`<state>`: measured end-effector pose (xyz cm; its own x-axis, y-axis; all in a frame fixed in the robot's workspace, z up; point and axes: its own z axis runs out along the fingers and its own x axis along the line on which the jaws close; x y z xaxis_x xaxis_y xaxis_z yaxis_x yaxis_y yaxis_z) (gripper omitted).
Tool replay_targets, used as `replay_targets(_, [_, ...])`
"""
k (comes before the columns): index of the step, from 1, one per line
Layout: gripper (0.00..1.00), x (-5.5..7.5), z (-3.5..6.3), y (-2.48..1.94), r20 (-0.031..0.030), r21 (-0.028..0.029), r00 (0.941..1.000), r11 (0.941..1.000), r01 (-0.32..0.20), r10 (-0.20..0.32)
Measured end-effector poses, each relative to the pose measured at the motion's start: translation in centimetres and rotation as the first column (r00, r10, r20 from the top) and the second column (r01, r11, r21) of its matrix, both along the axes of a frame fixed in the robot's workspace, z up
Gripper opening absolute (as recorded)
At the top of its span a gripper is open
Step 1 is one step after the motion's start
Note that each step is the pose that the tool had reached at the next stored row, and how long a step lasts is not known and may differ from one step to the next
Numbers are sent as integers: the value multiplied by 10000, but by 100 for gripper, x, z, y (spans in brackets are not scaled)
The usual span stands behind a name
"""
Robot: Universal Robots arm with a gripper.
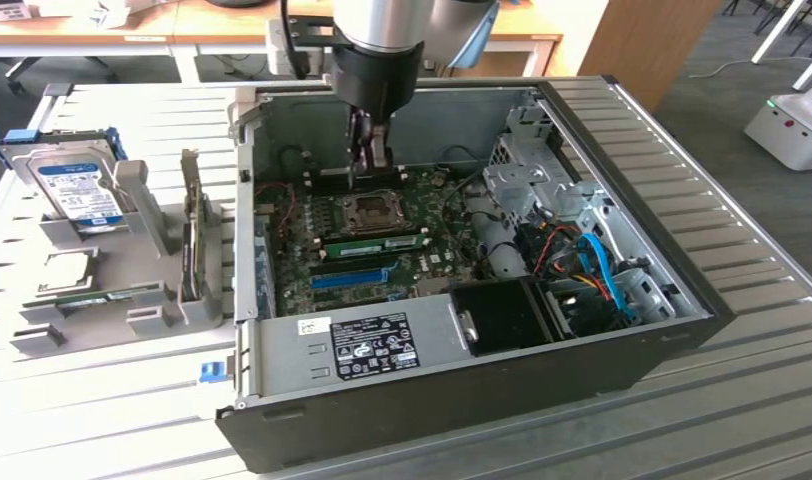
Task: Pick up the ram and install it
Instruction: 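Press down the ram until it locks into place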
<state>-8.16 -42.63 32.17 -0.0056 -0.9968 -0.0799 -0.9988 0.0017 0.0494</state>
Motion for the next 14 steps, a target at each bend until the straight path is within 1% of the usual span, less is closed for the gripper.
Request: replay_targets(14, [11,282,-1,0,1,1,10000,10000,1,-1])
